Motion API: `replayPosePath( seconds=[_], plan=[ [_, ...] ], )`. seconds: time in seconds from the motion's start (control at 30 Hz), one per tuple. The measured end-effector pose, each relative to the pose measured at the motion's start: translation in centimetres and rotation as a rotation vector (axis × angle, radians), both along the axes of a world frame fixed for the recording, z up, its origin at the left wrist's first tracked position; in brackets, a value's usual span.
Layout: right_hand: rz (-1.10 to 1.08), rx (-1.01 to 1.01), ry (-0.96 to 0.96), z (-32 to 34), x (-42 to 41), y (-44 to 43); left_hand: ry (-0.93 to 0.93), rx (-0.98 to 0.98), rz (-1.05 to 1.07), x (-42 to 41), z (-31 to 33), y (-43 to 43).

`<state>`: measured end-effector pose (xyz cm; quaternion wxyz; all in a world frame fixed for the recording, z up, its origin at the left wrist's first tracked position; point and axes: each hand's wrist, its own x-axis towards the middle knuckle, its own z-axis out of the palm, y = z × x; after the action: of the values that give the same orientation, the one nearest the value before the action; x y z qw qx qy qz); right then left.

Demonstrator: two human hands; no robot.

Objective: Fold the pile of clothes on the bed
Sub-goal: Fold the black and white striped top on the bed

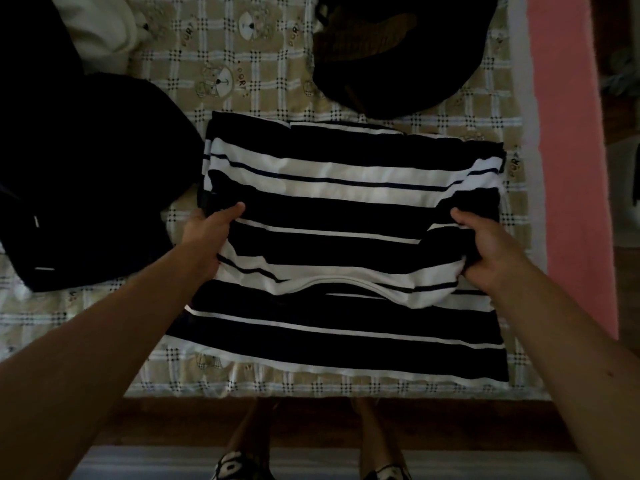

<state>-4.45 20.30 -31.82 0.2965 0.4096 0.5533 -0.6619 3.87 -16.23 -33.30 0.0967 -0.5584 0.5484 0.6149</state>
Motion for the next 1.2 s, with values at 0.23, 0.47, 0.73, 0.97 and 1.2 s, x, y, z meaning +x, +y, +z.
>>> replayPosePath(
  seconds=[0.23,0.47,0.73,0.97,1.2],
  plan=[
    [-0.07,-0.108,0.09,3.2,3.2,2.6,0.169,0.002,0.039,2.7,3.6,0.3],
    [-0.054,-0.015,-0.03,3.3,11.4,6.3,0.032,0.09,-0.024,10.8,3.4,-2.3],
    [0.278,0.148,-0.081,1.7,13.2,6.8,-0.133,0.013,-0.37,14.1,0.4,-2.8],
    [0.428,0.79,0.233,1.6,7.4,7.3,-0.007,-0.901,-0.755,7.0,2.4,-3.4],
    [0.59,0.746,0.383,-0.5,-6.1,5.7,0.148,-1.044,-1.27,-9.4,0.0,-4.9]
  ],
)
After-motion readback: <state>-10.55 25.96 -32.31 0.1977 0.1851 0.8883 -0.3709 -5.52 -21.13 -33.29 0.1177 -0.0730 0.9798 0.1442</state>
